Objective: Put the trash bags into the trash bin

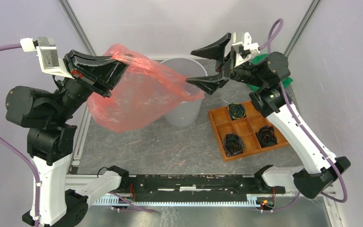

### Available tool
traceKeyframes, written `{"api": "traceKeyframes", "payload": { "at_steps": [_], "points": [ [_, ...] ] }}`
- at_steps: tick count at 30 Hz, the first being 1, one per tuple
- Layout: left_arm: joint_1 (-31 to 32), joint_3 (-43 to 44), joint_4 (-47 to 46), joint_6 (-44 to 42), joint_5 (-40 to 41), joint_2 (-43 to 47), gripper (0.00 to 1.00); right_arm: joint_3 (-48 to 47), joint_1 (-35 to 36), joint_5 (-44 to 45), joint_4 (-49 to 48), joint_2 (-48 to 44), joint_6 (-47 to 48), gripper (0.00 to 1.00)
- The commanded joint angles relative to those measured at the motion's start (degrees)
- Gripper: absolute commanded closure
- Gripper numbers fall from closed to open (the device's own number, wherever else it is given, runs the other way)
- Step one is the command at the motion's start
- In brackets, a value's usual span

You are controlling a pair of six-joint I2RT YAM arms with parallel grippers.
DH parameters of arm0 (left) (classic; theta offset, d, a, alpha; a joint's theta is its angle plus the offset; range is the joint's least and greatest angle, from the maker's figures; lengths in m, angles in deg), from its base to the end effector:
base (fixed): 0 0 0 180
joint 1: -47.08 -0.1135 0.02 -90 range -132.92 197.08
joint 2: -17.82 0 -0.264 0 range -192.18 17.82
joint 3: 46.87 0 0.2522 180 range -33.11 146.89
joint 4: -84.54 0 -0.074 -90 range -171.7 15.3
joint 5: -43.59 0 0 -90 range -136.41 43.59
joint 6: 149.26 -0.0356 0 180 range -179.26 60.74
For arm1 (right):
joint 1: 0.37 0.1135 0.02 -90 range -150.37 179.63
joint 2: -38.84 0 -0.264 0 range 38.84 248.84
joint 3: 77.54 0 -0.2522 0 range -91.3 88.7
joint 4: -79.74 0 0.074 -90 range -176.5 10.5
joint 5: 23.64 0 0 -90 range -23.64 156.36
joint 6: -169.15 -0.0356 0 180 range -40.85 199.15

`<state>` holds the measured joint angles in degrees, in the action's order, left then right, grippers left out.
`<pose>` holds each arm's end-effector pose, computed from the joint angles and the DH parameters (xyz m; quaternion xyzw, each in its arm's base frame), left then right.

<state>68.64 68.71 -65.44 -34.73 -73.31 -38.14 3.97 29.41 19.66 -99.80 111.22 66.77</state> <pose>0.0794 -0.0487 0.6021 0.1883 0.4943 -0.4367 0.7277 0.2087 0.1493 0.5187 -0.4056 0.4325 0.4764 0.6492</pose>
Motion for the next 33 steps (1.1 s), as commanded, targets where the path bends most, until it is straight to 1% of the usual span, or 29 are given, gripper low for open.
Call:
{"api": "traceKeyframes", "payload": {
  "at_steps": [1, 3, 6, 10, 12, 14, 16, 17, 18, 19, 20, 21, 22, 24, 25, 27, 28, 29, 30, 31, 33],
  "points": [
    [-0.2, 1.54, 1.67, -3.06, -3.09, -0.13, 0.98, -1.33, 4.5, -3.28, -7.72, 1.64, -3.94, 0.02],
    [-0.22, 1.55, 1.72, -3.09, -3.07, -0.09, 0.98, -1.35, 6.11, -2.68, -9.77, 2.88, -6.64, 0.02],
    [-0.24, 1.63, 1.68, -3.01, -2.66, -0.44, 0.98, -1.76, 10.05, -0.91, -9.27, 3.62, -6.96, 0.02],
    [-0.24, 1.77, 1.67, -2.3, -1.36, -0.98, 0.98, -2.25, 15.19, 9.52, -5.64, 3.86, -7.7, 0.02],
    [-0.25, 1.74, 1.2, -1.62, -0.75, -1.37, 0.98, -2.04, 18.44, 15.11, -3.5, 4.01, -4.84, 0.02],
    [-0.22, 1.99, 0.84, -1.25, -0.72, -1.87, 0.98, -3.54, 20.55, 21.24, 0.92, 3.84, 0.08, 0.11],
    [-0.21, 2.38, 0.83, -1.24, -0.39, -2.13, 0.98, -5.67, 20.85, 26.36, 4.24, 3.7, 1.35, 0.25],
    [-0.22, 2.6, 0.83, -1.06, 0.25, -2.25, 0.98, -6.13, 20.87, 27.93, 4.71, 3.41, 1.17, 0.34],
    [-0.25, 2.9, 0.73, -0.68, 1.1, -2.34, 0.98, -6.08, 20.87, 29.35, 4.37, 3.15, 0.57, 0.47],
    [-0.21, 3.08, 0.56, -0.18, 2.18, -2.6, 0.98, -5.62, 20.89, 30.4, 3.33, 2.67, -0.01, 0.63],
    [-0.21, 3.2, 0.17, 0.34, 2.74, -2.91, 0.98, -4.86, 20.87, 31.46, 2.1, 2.37, -0.62, 0.82],
    [-0.27, 3.15, -0.37, 1.12, 3.66, -3.17, 0.97, -4.46, 20.9, 32.92, 1.55, 2.02, -0.79, 0.96],
    [-0.22, 3.16, -0.81, 1.96, 4.95, -3.51, 0.95, -4.58, 20.86, 34.96, 1.56, 1.78, -0.74, 0.99],
    [-0.2, 3.46, -0.79, 3.26, 6.95, -4.3, 0.87, -6.36, 20.85, 38.98, 3.69, 1.63, 0.51, 1.0],
    [-0.23, 3.66, -0.34, 3.54, 8.92, -4.47, 0.76, -7.45, 20.91, 41.93, 5.13, 1.54, 1.39, 0.99],
    [-0.2, 4.05, 1.13, 3.48, 12.35, -4.59, 0.47, -9.77, 20.74, 48.76, 8.2, 1.16, 3.91, 0.99],
    [-0.2, 3.95, 1.94, 3.17, 13.91, -4.4, 0.29, -10.71, 20.67, 51.9, 9.5, 1.02, 4.97, 0.99],
    [-0.2, 3.87, 2.79, 2.7, 15.74, -4.07, 0.16, -11.31, 20.42, 55.16, 10.24, 0.73, 6.31, 1.0],
    [-0.22, 3.75, 3.56, 2.26, 17.46, -3.66, 0.07, -11.74, 20.16, 57.48, 10.65, 0.6, 7.44, 1.0],
    [-0.21, 3.6, 4.45, 1.56, 18.96, -3.24, 0.02, -11.81, 19.42, 59.4, 10.54, 0.46, 8.61, 1.0],
    [-0.23, 3.0, 6.12, -0.2, 21.19, -2.29, 0.0, -12.01, 17.2, 60.06, 10.23, 1.01, 9.74, 1.0]
  ]
}}
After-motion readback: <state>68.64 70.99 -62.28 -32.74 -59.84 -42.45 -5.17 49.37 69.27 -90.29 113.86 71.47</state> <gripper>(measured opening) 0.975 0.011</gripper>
